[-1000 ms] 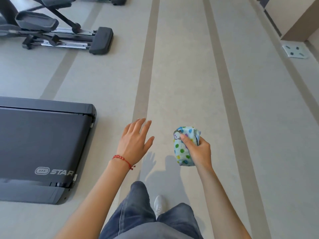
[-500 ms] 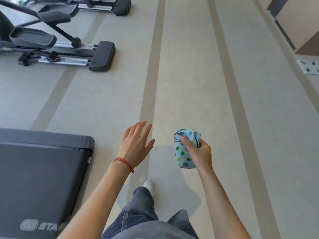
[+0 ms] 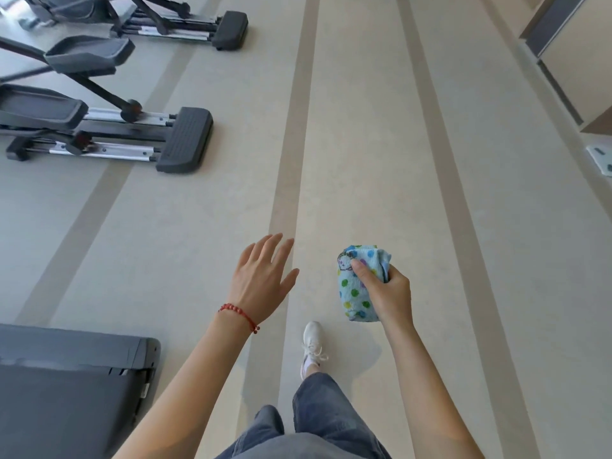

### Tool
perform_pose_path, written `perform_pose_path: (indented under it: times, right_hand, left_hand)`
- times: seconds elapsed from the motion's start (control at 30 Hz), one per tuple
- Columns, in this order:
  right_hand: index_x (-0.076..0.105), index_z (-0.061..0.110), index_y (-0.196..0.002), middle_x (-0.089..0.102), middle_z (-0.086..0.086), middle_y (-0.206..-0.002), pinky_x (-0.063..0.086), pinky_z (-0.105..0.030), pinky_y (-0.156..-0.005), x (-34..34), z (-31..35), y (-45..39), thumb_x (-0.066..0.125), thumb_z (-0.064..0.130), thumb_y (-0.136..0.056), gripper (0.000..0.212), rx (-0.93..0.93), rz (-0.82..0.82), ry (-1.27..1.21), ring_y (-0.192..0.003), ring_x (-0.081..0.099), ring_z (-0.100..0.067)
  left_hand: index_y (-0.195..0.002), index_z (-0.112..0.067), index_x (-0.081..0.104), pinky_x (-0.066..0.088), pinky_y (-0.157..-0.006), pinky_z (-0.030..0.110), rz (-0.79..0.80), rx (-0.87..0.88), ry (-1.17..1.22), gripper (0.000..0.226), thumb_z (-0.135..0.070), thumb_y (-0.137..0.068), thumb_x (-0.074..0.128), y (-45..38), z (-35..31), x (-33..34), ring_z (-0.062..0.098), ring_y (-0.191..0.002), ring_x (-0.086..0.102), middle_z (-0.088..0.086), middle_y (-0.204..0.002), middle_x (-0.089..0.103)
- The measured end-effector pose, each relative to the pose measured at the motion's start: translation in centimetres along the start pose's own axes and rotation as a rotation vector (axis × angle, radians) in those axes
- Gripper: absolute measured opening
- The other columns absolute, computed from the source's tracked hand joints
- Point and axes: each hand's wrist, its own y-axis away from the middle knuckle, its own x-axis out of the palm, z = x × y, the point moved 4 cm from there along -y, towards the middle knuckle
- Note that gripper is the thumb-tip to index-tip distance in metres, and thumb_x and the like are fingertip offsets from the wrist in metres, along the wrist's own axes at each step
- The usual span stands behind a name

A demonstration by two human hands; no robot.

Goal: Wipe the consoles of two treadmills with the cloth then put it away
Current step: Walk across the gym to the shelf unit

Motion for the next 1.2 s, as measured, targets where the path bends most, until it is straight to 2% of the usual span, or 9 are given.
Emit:
perform_pose_path:
  times: [0.4,0.6,0.9,1.2]
  right_hand:
    - [0.065,0.016,-0.081,0.068,0.004,-0.079,0.054,-0.028,-0.065,2.9,11.5,-22.7,0.074,0.037,-0.075,0.023,0.001,0.03,-0.015,-0.076,0.066,-0.013]
    - [0.067,0.013,-0.084,0.069,0.001,-0.082,0.056,-0.032,-0.071,6.5,16.0,-34.6,0.074,0.038,-0.074,0.028,-0.007,0.003,-0.002,-0.08,0.067,-0.016]
    - [0.065,0.017,-0.08,0.069,0.0,-0.082,0.054,-0.033,-0.074,13.2,26.3,-52.8,0.073,0.039,-0.074,0.024,0.014,-0.033,-0.007,-0.081,0.067,-0.018]
    - [0.066,0.018,-0.083,0.069,0.001,-0.084,0.054,-0.028,-0.067,16.3,34.2,-69.1,0.073,0.037,-0.075,0.022,0.001,-0.052,-0.021,-0.08,0.066,-0.015]
  left_hand:
    - [-0.119,-0.006,0.058,0.049,-0.087,0.043,-0.002,-0.023,-0.05,0.051,-0.041,-0.086,0.039,-23.7,4.4,2.8,0.033,-0.106,0.06,0.015,-0.117,0.062]
    - [-0.118,-0.006,0.06,0.049,-0.087,0.043,-0.007,0.009,-0.046,0.053,-0.042,-0.086,0.039,-36.8,8.6,5.5,0.033,-0.107,0.06,0.015,-0.117,0.062]
    - [-0.118,-0.007,0.059,0.048,-0.088,0.041,-0.008,0.072,-0.034,0.05,-0.04,-0.086,0.04,-58.2,16.0,7.4,0.031,-0.107,0.059,0.014,-0.117,0.062]
    - [-0.118,-0.006,0.059,0.049,-0.087,0.041,-0.019,0.095,-0.023,0.05,-0.04,-0.086,0.039,-76.7,20.3,10.4,0.031,-0.106,0.059,0.015,-0.116,0.062]
